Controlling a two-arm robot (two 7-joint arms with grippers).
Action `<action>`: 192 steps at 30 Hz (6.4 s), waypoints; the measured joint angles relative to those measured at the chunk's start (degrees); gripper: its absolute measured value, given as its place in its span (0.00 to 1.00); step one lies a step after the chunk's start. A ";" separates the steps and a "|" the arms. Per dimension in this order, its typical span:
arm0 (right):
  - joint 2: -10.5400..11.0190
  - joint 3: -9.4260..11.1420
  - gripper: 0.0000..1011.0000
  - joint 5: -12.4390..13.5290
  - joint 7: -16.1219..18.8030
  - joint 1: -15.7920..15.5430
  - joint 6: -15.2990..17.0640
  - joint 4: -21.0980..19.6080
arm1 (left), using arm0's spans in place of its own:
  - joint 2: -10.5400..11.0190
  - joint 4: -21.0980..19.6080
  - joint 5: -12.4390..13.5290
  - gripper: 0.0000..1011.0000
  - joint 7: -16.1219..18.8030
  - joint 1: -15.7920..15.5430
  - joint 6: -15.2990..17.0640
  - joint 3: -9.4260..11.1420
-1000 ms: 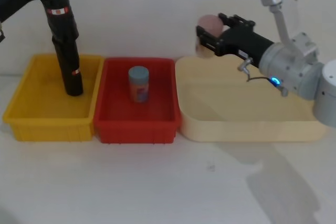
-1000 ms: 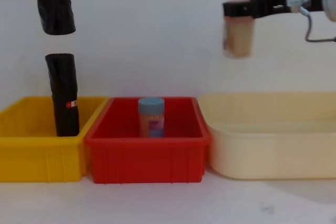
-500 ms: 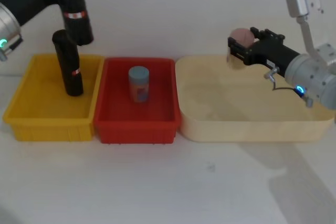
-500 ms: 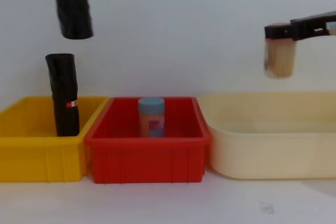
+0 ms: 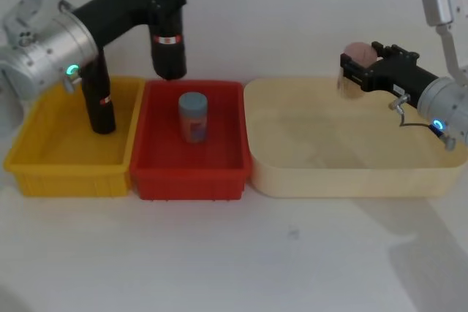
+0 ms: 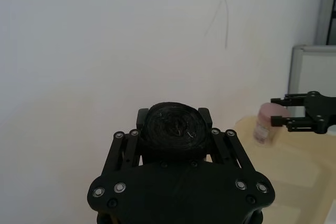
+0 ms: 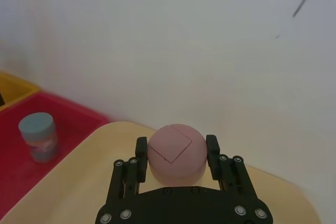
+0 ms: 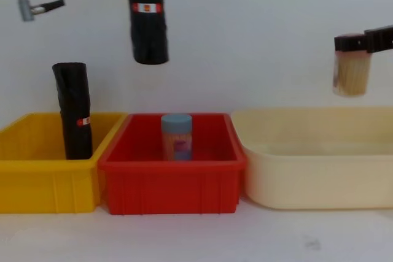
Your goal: Pick up the garbage bag with the one hand and transfer it to the other hand.
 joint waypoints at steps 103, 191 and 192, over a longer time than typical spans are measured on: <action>-8.85 -13.15 0.99 3.51 23.65 11.33 -22.56 16.72 | -3.86 4.28 1.08 0.53 -0.80 -3.32 0.02 4.81; -16.23 -16.04 0.50 -0.08 19.75 19.01 -22.97 26.80 | -3.88 4.28 1.07 0.94 -0.80 -3.32 0.02 4.82; -16.14 -15.99 0.50 -0.22 19.48 18.96 -22.84 26.65 | -3.88 4.28 1.08 0.97 -0.80 -3.33 0.02 4.82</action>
